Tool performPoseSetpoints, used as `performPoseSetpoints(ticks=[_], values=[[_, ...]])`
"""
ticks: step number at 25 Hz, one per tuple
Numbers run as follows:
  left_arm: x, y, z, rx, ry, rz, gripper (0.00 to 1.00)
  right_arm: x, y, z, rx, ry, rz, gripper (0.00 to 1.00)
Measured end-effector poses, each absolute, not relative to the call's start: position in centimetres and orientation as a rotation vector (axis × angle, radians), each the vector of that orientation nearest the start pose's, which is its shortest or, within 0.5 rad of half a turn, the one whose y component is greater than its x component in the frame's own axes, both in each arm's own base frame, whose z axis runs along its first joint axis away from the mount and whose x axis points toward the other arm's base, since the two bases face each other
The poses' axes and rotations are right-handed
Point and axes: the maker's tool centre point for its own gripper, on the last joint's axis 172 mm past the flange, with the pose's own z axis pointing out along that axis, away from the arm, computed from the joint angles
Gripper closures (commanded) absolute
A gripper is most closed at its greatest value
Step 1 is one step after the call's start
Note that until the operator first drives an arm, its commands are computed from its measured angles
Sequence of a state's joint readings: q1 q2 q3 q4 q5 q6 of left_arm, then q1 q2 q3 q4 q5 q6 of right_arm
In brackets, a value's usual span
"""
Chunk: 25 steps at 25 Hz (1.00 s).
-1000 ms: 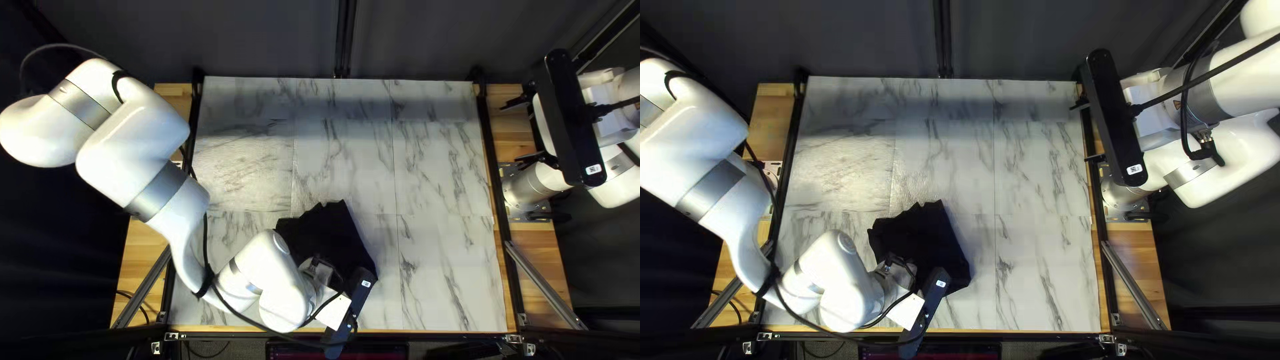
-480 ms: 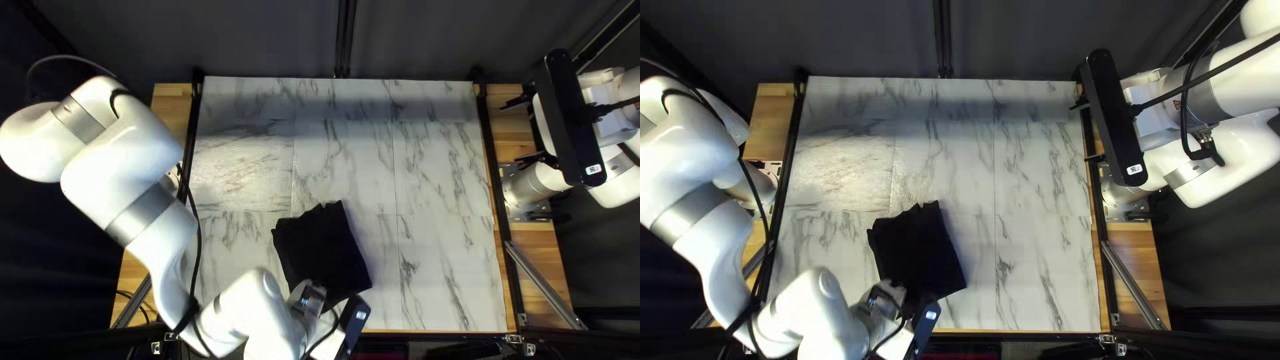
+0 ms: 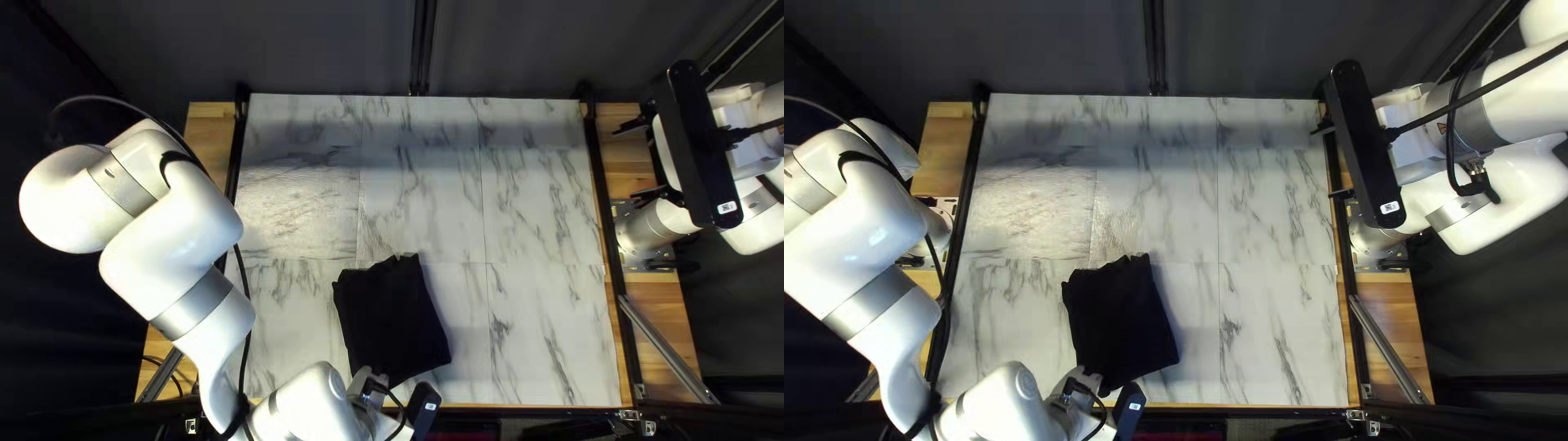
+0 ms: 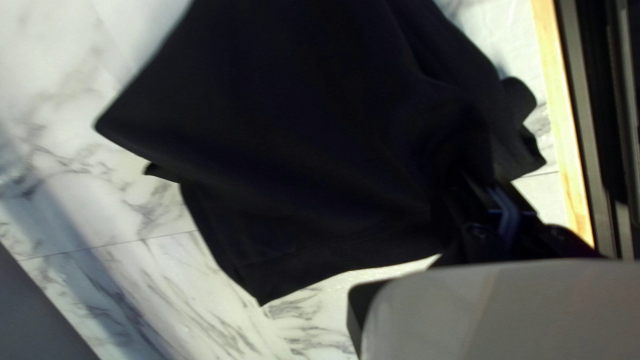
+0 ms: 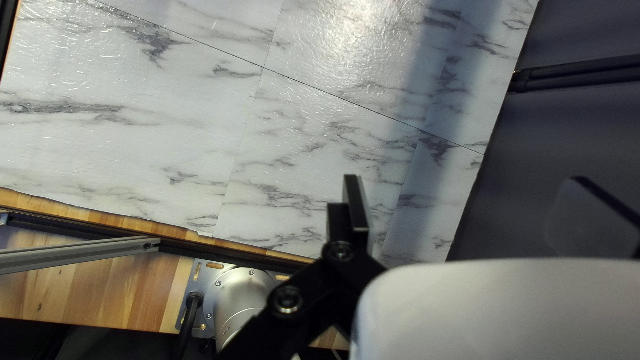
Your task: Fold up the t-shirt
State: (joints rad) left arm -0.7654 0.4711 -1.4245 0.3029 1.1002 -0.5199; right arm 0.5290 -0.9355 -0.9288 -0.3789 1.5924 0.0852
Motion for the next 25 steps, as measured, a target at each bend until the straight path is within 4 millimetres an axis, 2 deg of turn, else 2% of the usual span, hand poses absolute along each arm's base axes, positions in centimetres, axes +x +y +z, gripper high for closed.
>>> performPoseSetpoints(ticks=[1, 7, 11, 14, 18, 25], values=[[43.3, -33.1, 8.9, -2.8, 0.583, -0.054, 0.0, 26.5, 3.9, 43.2, -3.296, -0.639, -0.632, 0.0], [42.0, -32.7, 9.0, -2.868, 0.641, -0.049, 0.0, 26.5, 3.9, 43.2, -3.296, -0.639, -0.632, 0.0], [40.8, -32.4, 10.7, -2.888, 0.641, -0.067, 0.0, 26.5, 3.9, 43.2, -3.296, -0.639, -0.632, 0.0], [40.2, -31.3, 12.4, -2.876, 0.605, -0.091, 0.0, 26.5, 3.9, 43.2, -3.296, -0.639, -0.632, 0.0], [40.0, -28.4, 13.0, -2.84, 0.565, -0.105, 0.0, 26.5, 3.9, 43.2, -3.296, -0.639, -0.632, 0.0], [40.2, -21.6, 11.0, -2.806, 0.538, -0.124, 0.0, 26.5, 3.9, 43.2, -3.296, -0.639, -0.632, 0.0]])
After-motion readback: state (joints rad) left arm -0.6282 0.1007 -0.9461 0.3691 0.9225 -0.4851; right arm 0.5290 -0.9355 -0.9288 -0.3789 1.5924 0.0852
